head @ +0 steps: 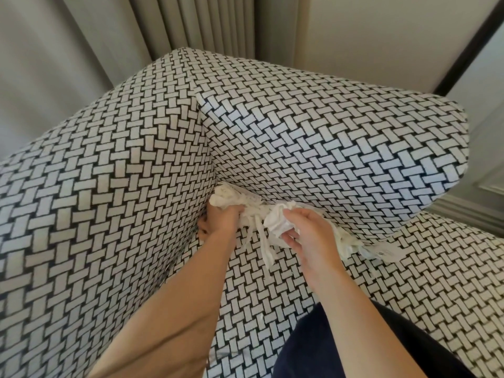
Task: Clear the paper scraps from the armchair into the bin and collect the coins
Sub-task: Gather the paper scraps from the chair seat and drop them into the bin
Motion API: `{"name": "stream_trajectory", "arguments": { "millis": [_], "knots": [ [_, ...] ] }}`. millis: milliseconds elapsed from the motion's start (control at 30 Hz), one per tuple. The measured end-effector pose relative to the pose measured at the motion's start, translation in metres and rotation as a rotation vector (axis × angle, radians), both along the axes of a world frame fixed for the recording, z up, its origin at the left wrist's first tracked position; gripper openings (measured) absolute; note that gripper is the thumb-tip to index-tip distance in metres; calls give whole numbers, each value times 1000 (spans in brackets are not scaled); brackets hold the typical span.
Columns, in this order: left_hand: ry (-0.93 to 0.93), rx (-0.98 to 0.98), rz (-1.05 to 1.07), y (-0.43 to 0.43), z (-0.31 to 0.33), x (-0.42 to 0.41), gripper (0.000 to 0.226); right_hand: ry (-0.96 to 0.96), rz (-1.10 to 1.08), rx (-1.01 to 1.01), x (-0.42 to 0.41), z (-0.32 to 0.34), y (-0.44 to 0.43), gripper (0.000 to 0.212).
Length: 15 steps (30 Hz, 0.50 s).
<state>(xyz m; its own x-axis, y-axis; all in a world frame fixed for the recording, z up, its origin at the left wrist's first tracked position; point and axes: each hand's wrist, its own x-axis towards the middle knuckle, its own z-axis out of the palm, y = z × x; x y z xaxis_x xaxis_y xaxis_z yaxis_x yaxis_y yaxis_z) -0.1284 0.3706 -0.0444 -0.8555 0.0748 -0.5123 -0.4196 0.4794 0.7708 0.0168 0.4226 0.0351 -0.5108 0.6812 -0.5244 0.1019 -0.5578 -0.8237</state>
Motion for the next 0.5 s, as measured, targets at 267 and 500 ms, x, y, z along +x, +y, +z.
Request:
{"name": "stream_trajectory", "arguments": {
  "millis": [267, 500],
  "knots": [
    [93, -145, -67, 5, -4, -1, 61, -3, 3, -12, 2, 2, -1, 8],
    [58, -10, -22, 4, -6, -1, 69, 23, -7, -38, 1, 1, 1, 4]
  ]
}}
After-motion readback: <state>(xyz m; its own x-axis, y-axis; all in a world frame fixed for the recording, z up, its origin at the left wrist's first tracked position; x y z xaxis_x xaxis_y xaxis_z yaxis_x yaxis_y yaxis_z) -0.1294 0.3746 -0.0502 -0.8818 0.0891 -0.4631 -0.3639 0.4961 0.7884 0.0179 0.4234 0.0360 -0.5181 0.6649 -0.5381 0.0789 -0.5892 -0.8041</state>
